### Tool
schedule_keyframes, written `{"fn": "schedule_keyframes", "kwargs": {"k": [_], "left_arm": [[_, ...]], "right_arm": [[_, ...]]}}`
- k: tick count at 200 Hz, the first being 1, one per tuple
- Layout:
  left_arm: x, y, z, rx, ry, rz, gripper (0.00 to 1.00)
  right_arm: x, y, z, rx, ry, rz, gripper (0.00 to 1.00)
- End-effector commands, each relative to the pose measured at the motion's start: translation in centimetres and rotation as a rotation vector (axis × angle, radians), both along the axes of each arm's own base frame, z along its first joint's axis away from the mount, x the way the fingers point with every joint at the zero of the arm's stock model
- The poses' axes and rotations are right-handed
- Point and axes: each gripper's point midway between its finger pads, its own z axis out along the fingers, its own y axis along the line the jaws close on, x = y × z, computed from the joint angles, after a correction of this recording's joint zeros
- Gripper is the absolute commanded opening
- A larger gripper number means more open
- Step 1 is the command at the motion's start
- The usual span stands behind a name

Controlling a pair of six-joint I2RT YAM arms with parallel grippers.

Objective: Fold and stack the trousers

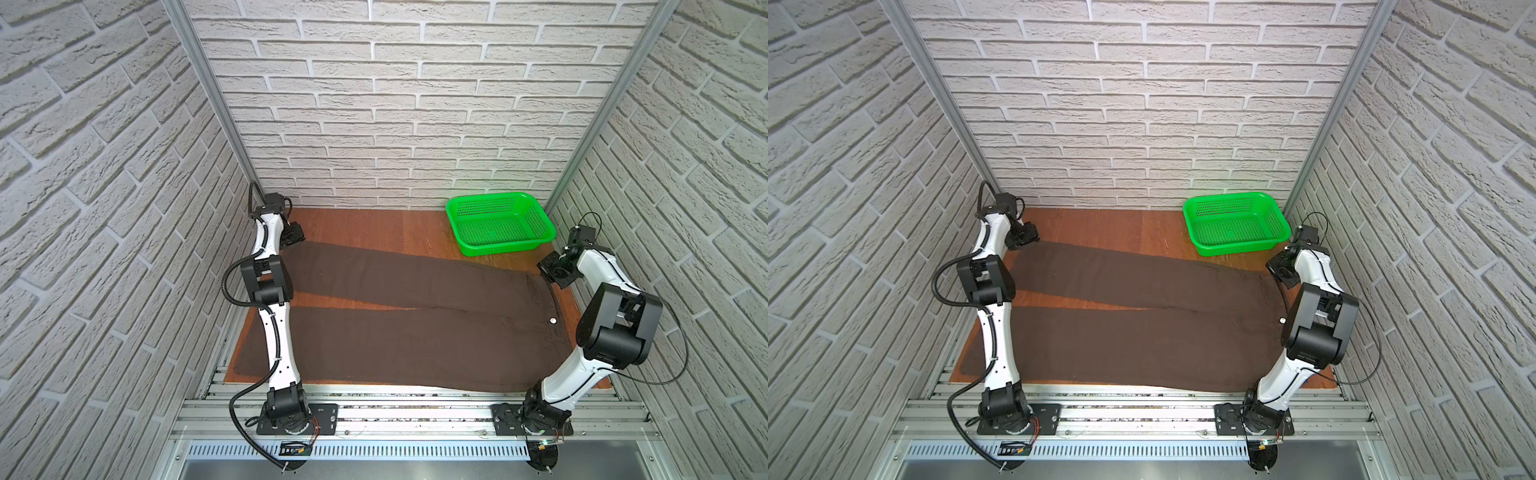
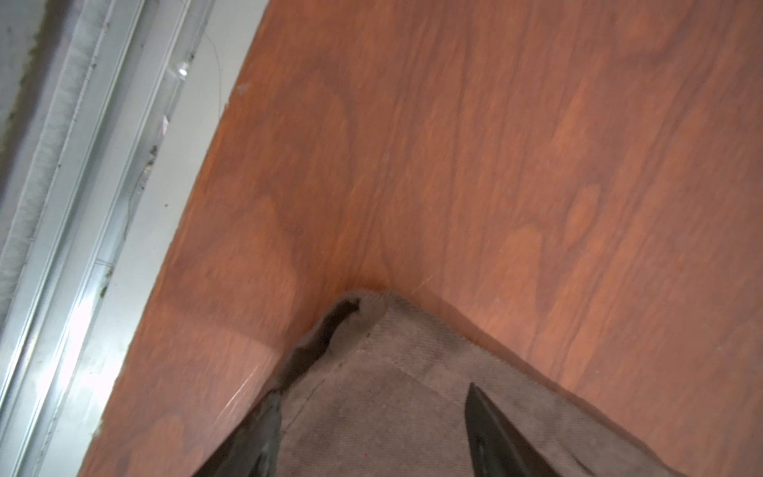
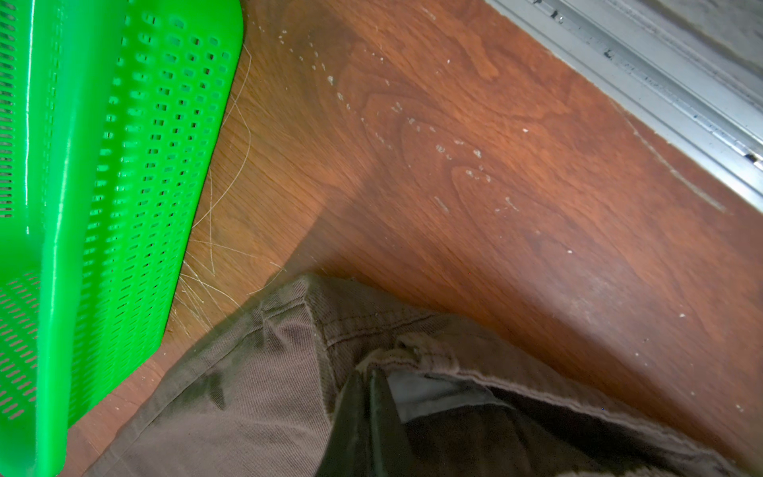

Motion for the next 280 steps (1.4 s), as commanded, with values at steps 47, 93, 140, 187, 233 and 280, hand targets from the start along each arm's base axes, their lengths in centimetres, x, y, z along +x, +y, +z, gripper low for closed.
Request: {"fn": "schedule_keyframes", "kwargs": {"k": [47, 93, 140, 187, 233, 280], "left_arm": [[2.0, 1.0, -0.2, 0.002, -0.073, 0.002, 0.70], [2.8, 1.4, -0.5, 0.004, -0.103, 0.007, 0.70], [3.0, 1.5, -1.4, -0.023, -0.104, 0.002, 0.66], [3.5, 1.4, -2.4, -0.035, -0.114, -0.006, 0.59], [3.5, 1.1, -3.4, -0.052, -0.097, -0.007, 0.46], [2.6, 1.4, -3.1, -0.026, -0.063, -0.005, 0.24]], "right_arm": [[1.1, 1.4, 1.5, -0.017, -0.032, 0.044, 0.05], [0.7, 1.3, 1.6, -0.031, -0.020, 0.050, 0.05], [0.7, 1.4, 1.4, -0.025, -0.021, 0.047, 0.05], [0.5, 1.5, 1.2, -0.021, -0.017, 0.048, 0.06], [0.7, 1.6, 1.1, -0.023, -0.016, 0.050, 0.06], [0.7, 1.7, 0.7, -0.022, -0.007, 0.053, 0.06]]}}
